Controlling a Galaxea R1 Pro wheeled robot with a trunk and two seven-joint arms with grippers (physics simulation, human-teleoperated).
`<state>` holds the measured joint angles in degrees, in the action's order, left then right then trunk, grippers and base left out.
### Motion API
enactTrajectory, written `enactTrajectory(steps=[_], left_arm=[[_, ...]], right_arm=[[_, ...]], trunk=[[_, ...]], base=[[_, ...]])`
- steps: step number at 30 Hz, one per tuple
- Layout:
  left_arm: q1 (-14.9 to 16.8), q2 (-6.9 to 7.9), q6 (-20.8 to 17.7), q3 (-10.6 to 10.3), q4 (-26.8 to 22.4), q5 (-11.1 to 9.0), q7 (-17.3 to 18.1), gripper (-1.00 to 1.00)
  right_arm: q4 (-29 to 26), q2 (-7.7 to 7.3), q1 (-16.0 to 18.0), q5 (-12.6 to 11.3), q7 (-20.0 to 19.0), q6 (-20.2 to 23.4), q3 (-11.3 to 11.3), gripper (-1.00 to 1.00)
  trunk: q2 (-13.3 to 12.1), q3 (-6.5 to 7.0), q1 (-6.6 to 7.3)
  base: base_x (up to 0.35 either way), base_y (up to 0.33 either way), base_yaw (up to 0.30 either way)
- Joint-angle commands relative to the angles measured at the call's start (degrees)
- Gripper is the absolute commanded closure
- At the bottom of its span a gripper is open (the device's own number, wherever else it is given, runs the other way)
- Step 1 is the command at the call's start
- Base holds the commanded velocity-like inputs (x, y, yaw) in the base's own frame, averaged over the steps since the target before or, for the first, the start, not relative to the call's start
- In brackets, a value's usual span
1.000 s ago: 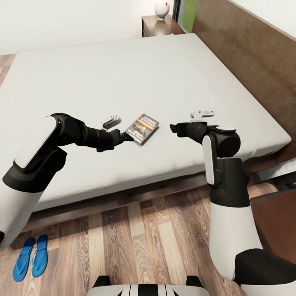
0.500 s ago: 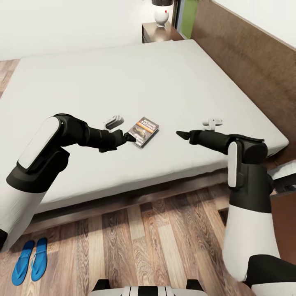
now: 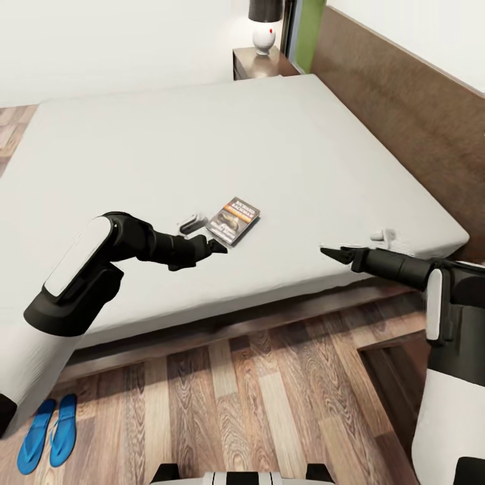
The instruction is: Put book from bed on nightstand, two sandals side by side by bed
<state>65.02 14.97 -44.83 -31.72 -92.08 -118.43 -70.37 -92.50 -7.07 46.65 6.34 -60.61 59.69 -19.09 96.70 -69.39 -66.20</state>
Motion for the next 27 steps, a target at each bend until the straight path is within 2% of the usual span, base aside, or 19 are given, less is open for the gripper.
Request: enactTrajectory(steps=[1,4,5,6,9,10,12,13,22,24,25,27], left_arm=[[-0.19,-0.13,-0.3,0.14,-0.03,-0.33,-0.38,-1.0],[-0.57,-0.41,-0.24,0.2,-0.03,-0.36,-0.34,-1.0],[-3.34,-1.52,0.09,0.03,-0.03,-0.31,-0.49,-1.0],[-5.84,-2.12,0.18,0.21,-0.03,-0.25,-0.73,-1.0],[-6.86,-2.37,0.21,0.29,-0.03,-0.12,-0.87,-1.0],[-8.17,-2.72,0.25,0.32,-0.03,0.08,-0.95,-1.0],[-8.41,-2.86,0.25,0.29,-0.03,0.11,-0.96,-1.0],[-9.13,-3.5,0.26,0.16,-0.03,0.2,-1.04,-1.0],[-10.32,-4.19,0.27,-0.09,-0.03,0.64,-1.16,-1.0],[-10.59,-4.24,0.27,-0.13,-0.03,1.54,-1.16,-1.0],[-10.95,-4.29,0.26,-0.08,-0.03,2.95,-1.03,-1.0],[-11.18,-4.32,0.24,-0.03,-0.03,3.66,-0.94,-1.0]], right_arm=[[-0.05,-0.04,-1.28,0.52,-1.58,0.31,-1.03,-1.0],[-0.05,-0.07,-3.21,0.47,-2.69,0.31,-1.82,-1.0],[-0.05,0.11,-5.36,0.49,-4.58,0.31,-2.3,-1.0],[-0.05,0.13,-5.97,0.46,-5.25,0.31,-2.41,-1.0],[-0.05,0.15,-6.28,0.45,-5.58,-0.37,-2.46,-1.0],[-0.05,0.19,-6.66,0.43,-5.91,-1.23,-2.46,-1.0],[-0.05,0.19,-6.71,0.43,-5.97,-1.37,-2.46,-1.0],[-0.05,0.2,-6.81,0.43,-6.06,-1.65,-2.45,-1.0],[-0.05,0.24,-6.89,0.44,-6.04,-2.01,-2.45,-1.0],[-0.05,0.26,-6.9,0.43,-6.03,-2.12,-2.43,-1.0],[-0.05,0.28,-6.91,0.43,-6.02,-2.18,-2.4,-1.0],[-0.05,0.28,-6.91,0.45,-6.0,-2.2,-2.39,-1.0]], trunk=[[0.02,0.06,0.0],[0.02,0.34,0.0],[0.02,0.44,0.0],[0.02,0.53,0.0],[0.02,0.81,0.0],[0.02,0.9,0.0],[0.02,1.09,0.0],[0.02,1.18,0.0],[0.02,2.02,0.0],[0.02,2.21,0.0],[0.02,2.3,0.0],[0.02,2.49,0.0]], base=[[0.0,0.0,0.0],[0.0,0.0,0.0],[0.0,0.0,0.0],[0.0,0.0,0.0],[0.0,0.0,0.0],[0.0,0.0,0.0],[0.0,0.0,0.0],[0.0,0.0,0.0],[0.0,0.0,0.0],[0.0,0.0,0.0],[0.0,0.0,0.0],[0.0,0.0,0.0]])
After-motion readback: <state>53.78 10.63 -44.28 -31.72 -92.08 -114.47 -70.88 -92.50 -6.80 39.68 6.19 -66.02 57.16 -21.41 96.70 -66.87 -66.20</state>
